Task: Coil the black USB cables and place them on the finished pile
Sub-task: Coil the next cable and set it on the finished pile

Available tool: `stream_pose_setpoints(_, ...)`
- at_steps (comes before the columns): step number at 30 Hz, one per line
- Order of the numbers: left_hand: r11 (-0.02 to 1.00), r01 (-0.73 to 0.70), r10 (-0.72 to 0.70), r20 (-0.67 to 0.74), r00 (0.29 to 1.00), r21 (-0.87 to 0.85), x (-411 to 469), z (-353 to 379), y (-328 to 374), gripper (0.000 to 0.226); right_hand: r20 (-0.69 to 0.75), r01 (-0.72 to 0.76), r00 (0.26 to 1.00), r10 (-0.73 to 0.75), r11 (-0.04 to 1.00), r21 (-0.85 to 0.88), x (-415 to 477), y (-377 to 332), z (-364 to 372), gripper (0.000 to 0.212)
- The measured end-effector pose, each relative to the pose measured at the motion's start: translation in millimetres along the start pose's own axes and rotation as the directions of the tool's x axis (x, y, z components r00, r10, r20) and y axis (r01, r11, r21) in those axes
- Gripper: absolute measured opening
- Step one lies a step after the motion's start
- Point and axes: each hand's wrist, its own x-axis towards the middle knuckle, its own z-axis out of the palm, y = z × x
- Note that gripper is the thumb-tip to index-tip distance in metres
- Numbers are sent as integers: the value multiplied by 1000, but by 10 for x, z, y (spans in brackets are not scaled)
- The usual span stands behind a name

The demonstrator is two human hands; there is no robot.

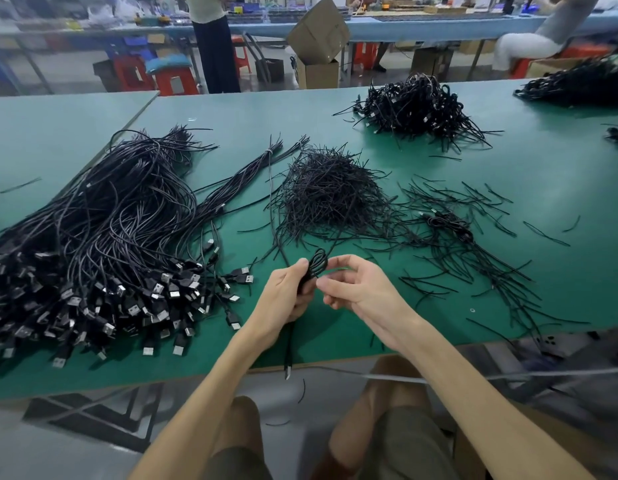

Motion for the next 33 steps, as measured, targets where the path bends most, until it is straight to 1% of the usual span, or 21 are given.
stream_pose_setpoints(3,1000,2,-1,25,1000,-25,10,1,-6,52,-20,73,997,-77,986,-150,14,-2,-28,35)
stream_pose_setpoints(5,998,16,-15,23,1000,-55,7,-15,-18,53,-8,116,993,-121,964,-238,44,2,-12,39)
stream_pose_setpoints(8,995,26,-27,-3,1000,-100,0,-55,-44,52,55,125,992,-116,973,-195,91,10,33,43)
stream_pose_setpoints(12,996,22,-25,-30,999,-86,0,-38,-62,56,97,113,990,-101,986,-123,117,37,76,40)
stream_pose_setpoints(14,997,17,-21,-47,999,-75,-5,-22,-57,54,86,99,992,-89,988,-122,119,65,101,35)
stream_pose_setpoints(16,999,-3,0,-62,998,-44,3,-16,-48,60,68,94,994,-85,987,-133,115,73,117,27)
stream_pose_setpoints(18,1000,-10,9,-80,997,-10,18,1,-24,63,36,110,994,-105,975,-195,110,53,115,19)
stream_pose_setpoints(19,1000,-4,4,-84,996,-2,26,10,-18,63,11,126,992,-127,958,-259,106,42,107,15)
stream_pose_setpoints(21,1000,5,-4,-82,997,9,30,31,-13,63,-52,157,979,-198,888,-431,94,37,97,10)
stream_pose_setpoints(22,1000,7,-6,-81,997,14,26,39,-13,62,-78,161,970,-230,848,-504,86,43,104,11)
stream_pose_setpoints(23,1000,8,-7,-80,997,15,20,39,-19,63,-100,160,962,-253,825,-542,76,50,118,11)
stream_pose_setpoints(24,1000,8,-7,-82,997,13,15,37,-20,63,-116,166,955,-272,819,-550,65,54,140,12)
stream_pose_setpoints(26,1000,3,-3,-88,996,7,4,26,-17,64,-134,192,940,-315,809,-556,47,59,188,19)
stream_pose_setpoints(28,1000,-1,1,-95,995,1,-1,15,-13,66,-121,213,931,-345,780,-588,39,60,229,21)
stream_pose_setpoints(31,999,-16,12,-97,995,-38,-17,-3,-15,65,-98,218,925,-368,722,-657,7,90,292,24)
stream_pose_setpoints(33,999,-16,11,-98,995,-46,-21,-2,-25,64,-84,226,909,-408,653,-723,-20,124,316,20)
